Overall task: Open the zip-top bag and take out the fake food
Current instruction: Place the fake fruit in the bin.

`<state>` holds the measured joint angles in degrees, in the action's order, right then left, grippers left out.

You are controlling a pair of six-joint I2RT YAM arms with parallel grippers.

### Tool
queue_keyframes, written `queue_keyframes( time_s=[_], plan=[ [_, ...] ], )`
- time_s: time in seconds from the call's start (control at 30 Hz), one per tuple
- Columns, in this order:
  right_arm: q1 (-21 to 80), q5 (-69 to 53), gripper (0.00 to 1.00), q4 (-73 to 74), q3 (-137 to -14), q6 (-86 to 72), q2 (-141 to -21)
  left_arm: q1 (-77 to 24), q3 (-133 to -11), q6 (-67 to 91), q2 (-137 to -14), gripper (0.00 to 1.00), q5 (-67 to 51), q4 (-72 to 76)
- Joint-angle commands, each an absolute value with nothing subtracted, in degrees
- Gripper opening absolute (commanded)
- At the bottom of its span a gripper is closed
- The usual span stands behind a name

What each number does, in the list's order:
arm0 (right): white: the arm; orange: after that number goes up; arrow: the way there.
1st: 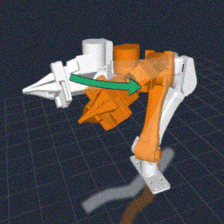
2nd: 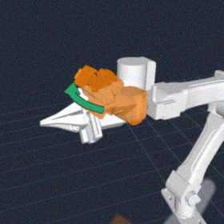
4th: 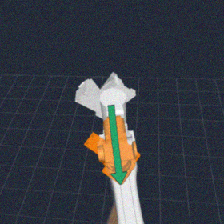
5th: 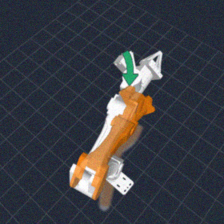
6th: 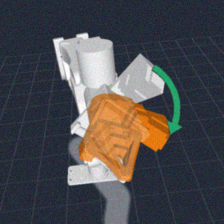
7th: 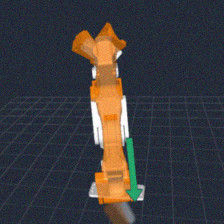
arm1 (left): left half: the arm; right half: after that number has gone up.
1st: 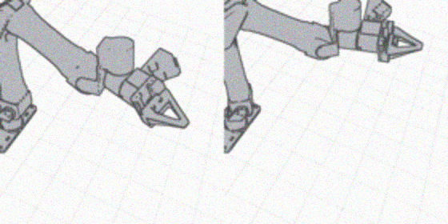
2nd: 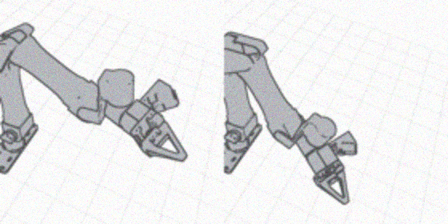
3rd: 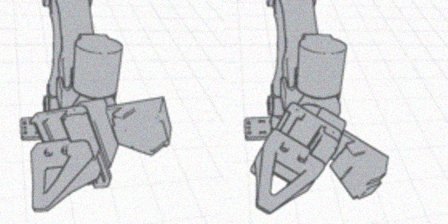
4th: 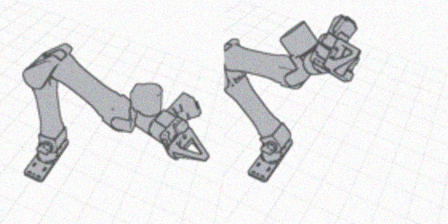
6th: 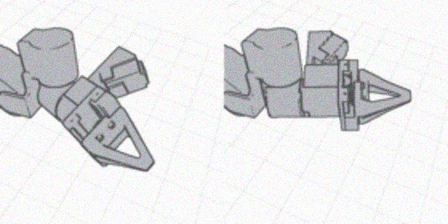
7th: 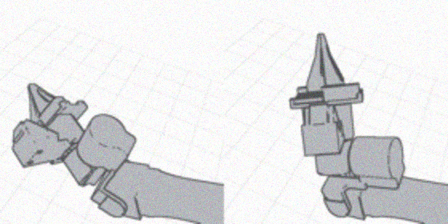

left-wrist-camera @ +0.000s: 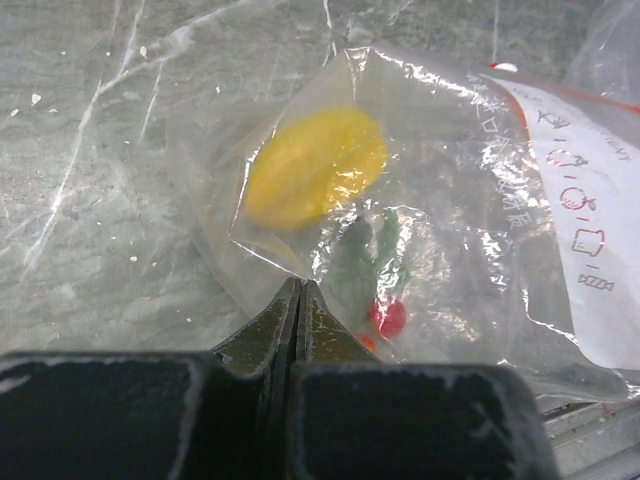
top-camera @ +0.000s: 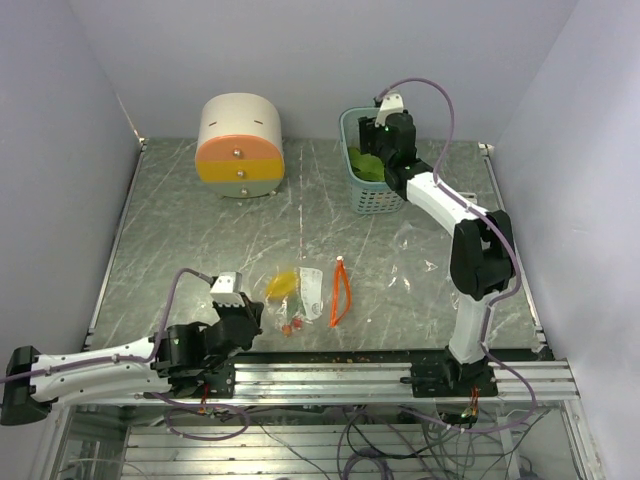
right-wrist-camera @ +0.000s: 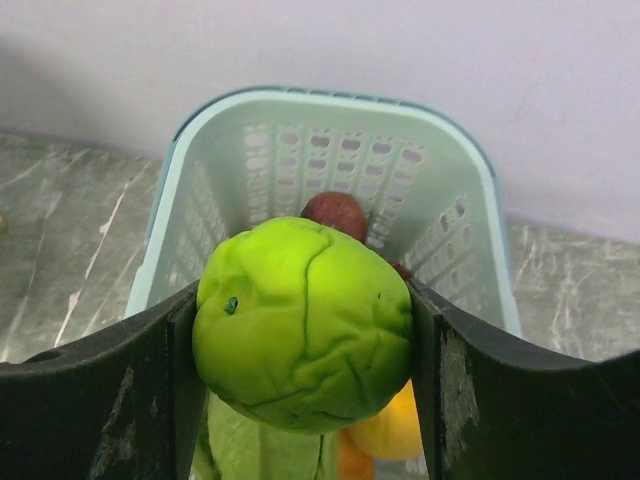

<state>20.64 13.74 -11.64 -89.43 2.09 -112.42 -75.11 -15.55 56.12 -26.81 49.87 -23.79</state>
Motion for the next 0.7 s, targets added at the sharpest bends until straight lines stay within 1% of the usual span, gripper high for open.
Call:
queue_keyframes(
  time_s=[0.0,0.03,0.17,0.27,0.43,0.57,0.67],
  plan=[
    [19.58,13.31,0.69,-10.92,-93.61,3.79,-113.88,-75.32,-16.38,55.13,-29.28,0.07,49.93,-23.13],
    [19.37,13.05,0.71,-10.67,-93.88,3.71,-113.92,-75.32,-16.43,55.11,-29.68,0.07,49.85,-23.00],
    [19.27,11.82,0.87,-10.33,-94.27,3.95,-114.03,-75.33,-16.29,55.11,-29.33,0.07,49.76,-22.92],
    [19.27,11.41,0.94,-9.85,-94.58,4.24,-113.91,-75.33,-15.96,54.92,-28.18,0.07,49.65,-23.03],
    [19.36,8.77,0.95,-12.48,-88.52,2.23,-108.01,-75.32,-15.62,53.80,-27.13,0.07,49.01,-22.45],
    [20.56,4.36,0.93,-17.77,-76.85,-2.19,-98.14,-75.32,-15.73,53.64,-28.00,0.07,49.21,-21.96],
    [22.78,3.07,0.92,-19.85,-66.27,-5.12,-87.79,-75.33,-15.86,53.74,-28.65,0.07,49.55,-21.61]
  ],
)
